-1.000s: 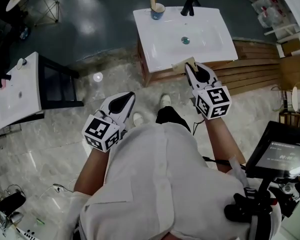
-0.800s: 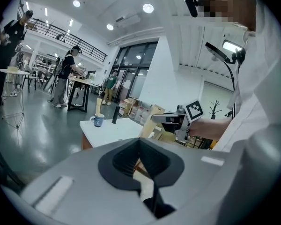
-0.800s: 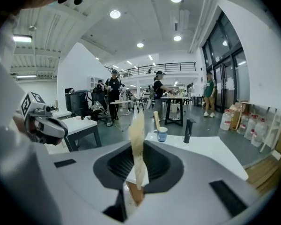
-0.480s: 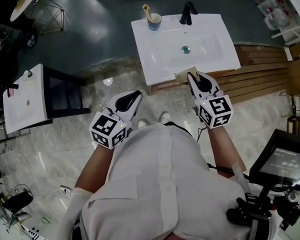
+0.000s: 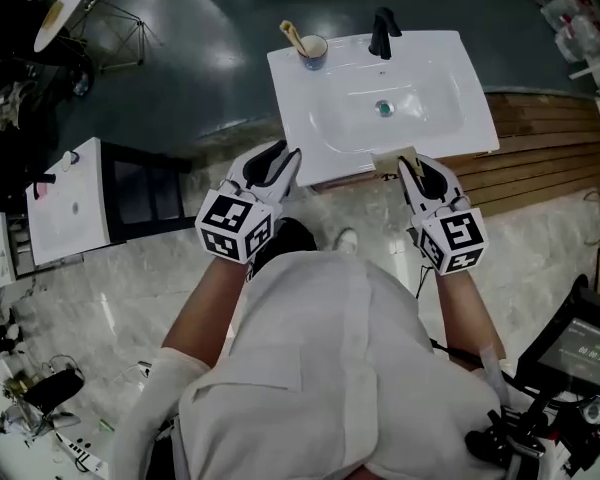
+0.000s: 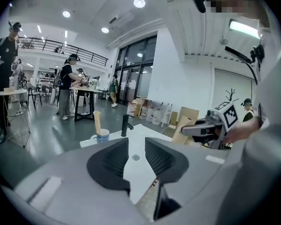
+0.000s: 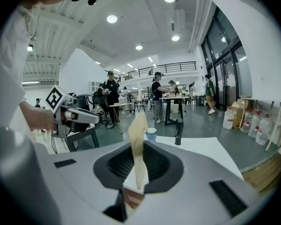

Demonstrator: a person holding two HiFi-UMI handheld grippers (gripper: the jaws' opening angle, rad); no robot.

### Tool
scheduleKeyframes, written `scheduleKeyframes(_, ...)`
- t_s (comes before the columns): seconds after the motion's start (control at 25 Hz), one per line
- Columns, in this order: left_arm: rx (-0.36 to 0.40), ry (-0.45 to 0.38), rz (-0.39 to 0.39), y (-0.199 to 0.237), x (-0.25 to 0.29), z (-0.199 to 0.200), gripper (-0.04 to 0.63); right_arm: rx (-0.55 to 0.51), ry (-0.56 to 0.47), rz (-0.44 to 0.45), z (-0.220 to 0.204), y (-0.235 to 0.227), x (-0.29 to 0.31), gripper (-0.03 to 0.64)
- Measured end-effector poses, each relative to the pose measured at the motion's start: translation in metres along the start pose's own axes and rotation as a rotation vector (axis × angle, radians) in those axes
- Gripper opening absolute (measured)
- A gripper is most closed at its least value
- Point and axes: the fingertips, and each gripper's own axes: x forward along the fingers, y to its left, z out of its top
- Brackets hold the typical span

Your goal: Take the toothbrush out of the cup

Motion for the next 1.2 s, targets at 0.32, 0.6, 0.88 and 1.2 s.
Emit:
scheduleKeyframes(0.32, 0.019, 0.015, 0.061, 0.080, 0.081, 0.021, 0.152, 0.054, 0.042, -0.076, -0.015, -0.027, 0.019, 0.039)
scheduleKeyframes(0.6, 0.052, 0.013, 0.048, 0.142, 0.142, 0.037, 0.207, 0.116, 0.044, -0.209, 0.001, -0.026, 0.038, 0.040)
scheduleKeyframes(0.88, 0.070, 0.025, 0.008, 0.180, 0.189, 0.038, 0.229, 0.154, 0.064, -0.322, 0.009, -0.013, 0.051, 0.040)
scheduleKeyframes(1.2, 0.087, 0.059, -0.075, 0.194, 0.219, 0.025, 0.229, 0.188, 0.087, -0.426, 0.008, -0.003, 0.045, 0.039)
